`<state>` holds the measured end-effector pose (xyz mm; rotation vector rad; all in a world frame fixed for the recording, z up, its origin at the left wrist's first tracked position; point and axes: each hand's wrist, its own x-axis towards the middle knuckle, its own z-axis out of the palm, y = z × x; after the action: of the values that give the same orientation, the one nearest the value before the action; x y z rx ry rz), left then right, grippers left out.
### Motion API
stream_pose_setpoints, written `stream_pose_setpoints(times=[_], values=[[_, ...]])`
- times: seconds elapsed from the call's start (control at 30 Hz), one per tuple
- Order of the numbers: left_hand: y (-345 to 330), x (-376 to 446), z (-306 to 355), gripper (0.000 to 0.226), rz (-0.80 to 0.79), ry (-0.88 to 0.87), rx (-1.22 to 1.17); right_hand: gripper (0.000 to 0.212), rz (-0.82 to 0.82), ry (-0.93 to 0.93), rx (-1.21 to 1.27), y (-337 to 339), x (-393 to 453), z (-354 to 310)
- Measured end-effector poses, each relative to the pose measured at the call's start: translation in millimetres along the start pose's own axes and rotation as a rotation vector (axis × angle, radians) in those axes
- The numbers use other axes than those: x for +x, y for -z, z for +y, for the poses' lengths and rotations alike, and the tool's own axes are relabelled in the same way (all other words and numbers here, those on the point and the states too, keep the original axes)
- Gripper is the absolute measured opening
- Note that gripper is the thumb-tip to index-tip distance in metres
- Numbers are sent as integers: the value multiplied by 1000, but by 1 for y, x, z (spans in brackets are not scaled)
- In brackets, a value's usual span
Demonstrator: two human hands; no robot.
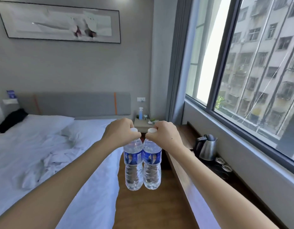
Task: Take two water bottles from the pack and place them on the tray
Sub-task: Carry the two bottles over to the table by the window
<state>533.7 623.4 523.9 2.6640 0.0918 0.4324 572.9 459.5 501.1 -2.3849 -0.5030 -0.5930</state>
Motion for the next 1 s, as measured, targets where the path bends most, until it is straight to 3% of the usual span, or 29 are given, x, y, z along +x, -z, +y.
stream_pose_setpoints(times=[0.47,0.77,1.0], values=[[-36,250,-39,17,100,105,64,37,-44,171,112,-102,251,80],[-80,410,-102,16,36,55,63,31,-68,97,86,-201,380,124],[-95,540,-129,18,18,-71,41,34,31,0,66,-249,479,152]])
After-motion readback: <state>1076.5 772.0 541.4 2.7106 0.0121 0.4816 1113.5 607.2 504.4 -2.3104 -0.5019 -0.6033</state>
